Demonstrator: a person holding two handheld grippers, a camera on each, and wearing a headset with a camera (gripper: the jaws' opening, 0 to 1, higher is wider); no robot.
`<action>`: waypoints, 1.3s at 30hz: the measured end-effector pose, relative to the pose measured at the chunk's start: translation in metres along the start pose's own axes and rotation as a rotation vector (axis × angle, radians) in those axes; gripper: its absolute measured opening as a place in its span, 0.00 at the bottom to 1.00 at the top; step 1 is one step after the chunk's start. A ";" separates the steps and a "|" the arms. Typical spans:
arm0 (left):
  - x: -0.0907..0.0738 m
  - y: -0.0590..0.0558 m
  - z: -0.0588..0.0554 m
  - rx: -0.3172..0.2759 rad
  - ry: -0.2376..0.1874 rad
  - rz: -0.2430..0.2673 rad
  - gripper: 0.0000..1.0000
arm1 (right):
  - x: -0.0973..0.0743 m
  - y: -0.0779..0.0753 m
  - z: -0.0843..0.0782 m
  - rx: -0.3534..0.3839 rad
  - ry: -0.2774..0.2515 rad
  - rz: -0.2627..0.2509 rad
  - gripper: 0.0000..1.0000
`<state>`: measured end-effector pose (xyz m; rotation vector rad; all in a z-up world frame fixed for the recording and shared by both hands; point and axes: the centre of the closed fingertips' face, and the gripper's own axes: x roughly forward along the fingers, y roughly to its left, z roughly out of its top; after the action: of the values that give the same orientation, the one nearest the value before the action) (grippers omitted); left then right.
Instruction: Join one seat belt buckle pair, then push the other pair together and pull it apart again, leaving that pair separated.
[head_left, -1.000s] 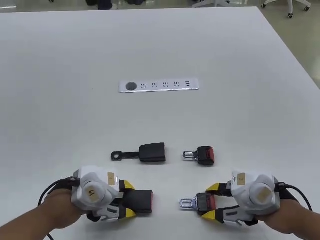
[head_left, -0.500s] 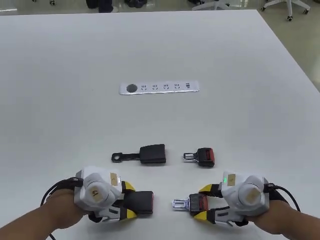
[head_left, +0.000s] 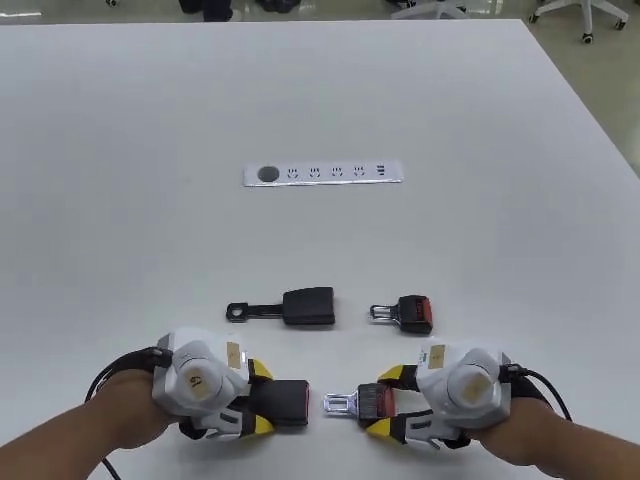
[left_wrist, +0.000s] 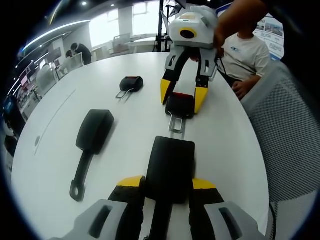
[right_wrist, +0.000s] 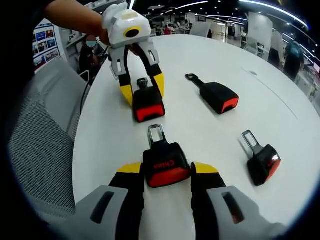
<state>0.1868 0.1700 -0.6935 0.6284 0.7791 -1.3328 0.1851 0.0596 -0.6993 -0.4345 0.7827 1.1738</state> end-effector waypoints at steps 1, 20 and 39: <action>0.000 0.000 0.000 0.001 0.000 0.000 0.35 | 0.001 0.002 0.001 0.000 -0.002 -0.001 0.34; 0.004 0.003 0.000 0.010 0.021 -0.006 0.35 | 0.020 0.012 0.021 -0.027 -0.019 0.019 0.34; 0.004 -0.003 0.005 0.093 0.051 -0.064 0.33 | 0.025 0.017 0.034 -0.013 -0.016 0.005 0.33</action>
<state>0.1843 0.1636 -0.6933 0.7191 0.7873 -1.4223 0.1847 0.1051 -0.6937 -0.4334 0.7626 1.1863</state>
